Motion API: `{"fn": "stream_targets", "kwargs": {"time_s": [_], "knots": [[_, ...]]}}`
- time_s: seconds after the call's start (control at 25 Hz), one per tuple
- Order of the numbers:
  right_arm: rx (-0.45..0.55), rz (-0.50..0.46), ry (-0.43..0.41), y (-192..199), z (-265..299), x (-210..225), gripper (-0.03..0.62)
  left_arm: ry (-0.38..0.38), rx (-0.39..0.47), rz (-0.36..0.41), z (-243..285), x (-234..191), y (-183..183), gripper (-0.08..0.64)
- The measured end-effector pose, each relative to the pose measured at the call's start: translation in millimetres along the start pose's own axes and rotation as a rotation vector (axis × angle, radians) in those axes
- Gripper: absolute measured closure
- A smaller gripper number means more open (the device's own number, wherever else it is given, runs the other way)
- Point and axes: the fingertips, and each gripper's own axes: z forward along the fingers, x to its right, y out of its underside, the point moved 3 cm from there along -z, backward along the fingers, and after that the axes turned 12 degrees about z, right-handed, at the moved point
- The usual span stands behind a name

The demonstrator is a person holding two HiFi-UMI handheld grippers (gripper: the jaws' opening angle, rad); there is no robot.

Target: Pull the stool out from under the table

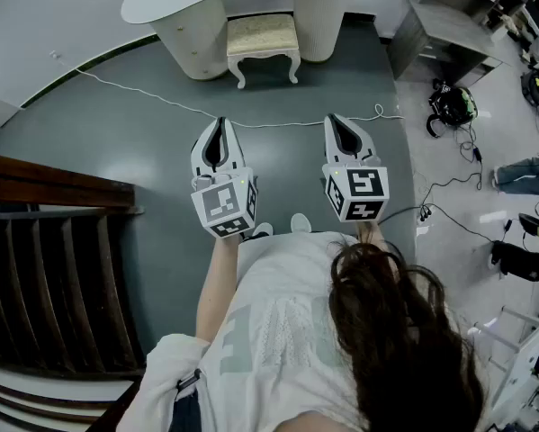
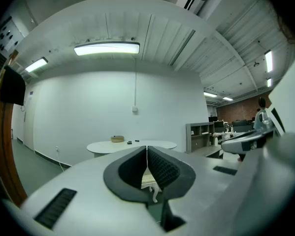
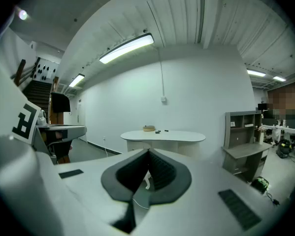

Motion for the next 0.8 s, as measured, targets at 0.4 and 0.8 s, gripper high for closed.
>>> {"fn": "stream_targets", "kwargs": {"time_s": [0.4, 0.8], "knots": [[-0.039, -0.023, -0.023, 17, 0, 27, 0.563, -0.027, -0.017, -0.032, 14, 23, 10, 0.531], [-0.051, -0.034, -0.063, 27, 6, 43, 0.561, -0.061, -0.029, -0.05, 26, 29, 15, 0.531]]}}
